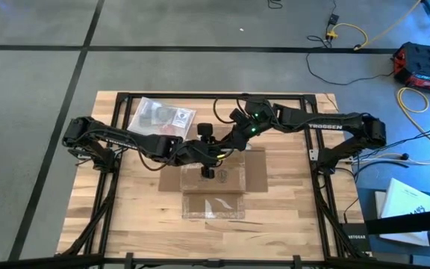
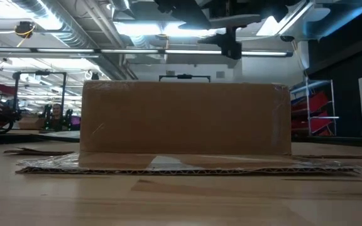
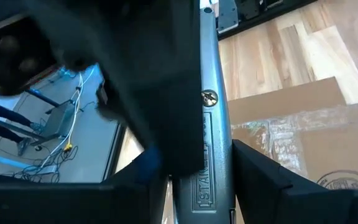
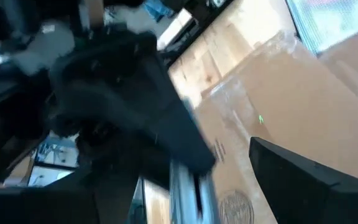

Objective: Unpack boxes
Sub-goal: Break down the box until it is fully flat

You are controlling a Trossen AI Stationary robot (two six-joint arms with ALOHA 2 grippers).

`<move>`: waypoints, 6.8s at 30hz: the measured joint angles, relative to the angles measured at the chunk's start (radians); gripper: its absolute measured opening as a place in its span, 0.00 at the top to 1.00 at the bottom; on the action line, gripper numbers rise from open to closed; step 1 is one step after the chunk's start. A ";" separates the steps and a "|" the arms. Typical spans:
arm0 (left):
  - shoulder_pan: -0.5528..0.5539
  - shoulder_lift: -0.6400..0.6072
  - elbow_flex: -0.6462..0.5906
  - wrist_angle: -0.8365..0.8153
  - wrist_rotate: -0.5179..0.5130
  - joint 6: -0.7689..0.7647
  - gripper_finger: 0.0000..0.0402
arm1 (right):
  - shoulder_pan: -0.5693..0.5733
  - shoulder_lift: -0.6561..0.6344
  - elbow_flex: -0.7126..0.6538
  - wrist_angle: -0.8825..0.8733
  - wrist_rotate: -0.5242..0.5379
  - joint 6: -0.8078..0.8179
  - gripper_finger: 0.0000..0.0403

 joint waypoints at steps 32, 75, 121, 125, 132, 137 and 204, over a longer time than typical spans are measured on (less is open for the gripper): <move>-0.008 0.000 -0.002 0.003 -0.004 0.027 0.68 | -0.003 0.083 0.006 0.008 -0.233 -0.011 0.64; -0.002 -0.009 0.029 -0.179 -0.042 -0.181 0.41 | -0.006 0.076 0.067 -0.008 -0.231 -0.075 0.86; 0.013 -0.112 0.027 -0.271 0.021 -0.267 0.40 | -0.007 -0.136 0.067 -0.380 0.525 -0.406 0.86; 0.008 -0.112 0.027 -0.260 0.029 -0.266 0.40 | -0.007 -0.150 0.067 -0.364 0.537 -0.430 0.86; 0.008 -0.112 0.027 -0.241 0.031 -0.240 0.40 | 0.018 -0.150 0.067 -0.383 0.559 -0.632 0.86; 0.008 -0.112 0.027 -0.242 0.031 -0.249 0.40 | 0.060 -0.150 0.067 -0.382 0.623 -0.668 0.86; -0.505 -0.119 -0.331 -0.210 -0.075 -1.265 0.41 | 0.285 0.276 0.666 -0.873 0.496 -0.627 0.86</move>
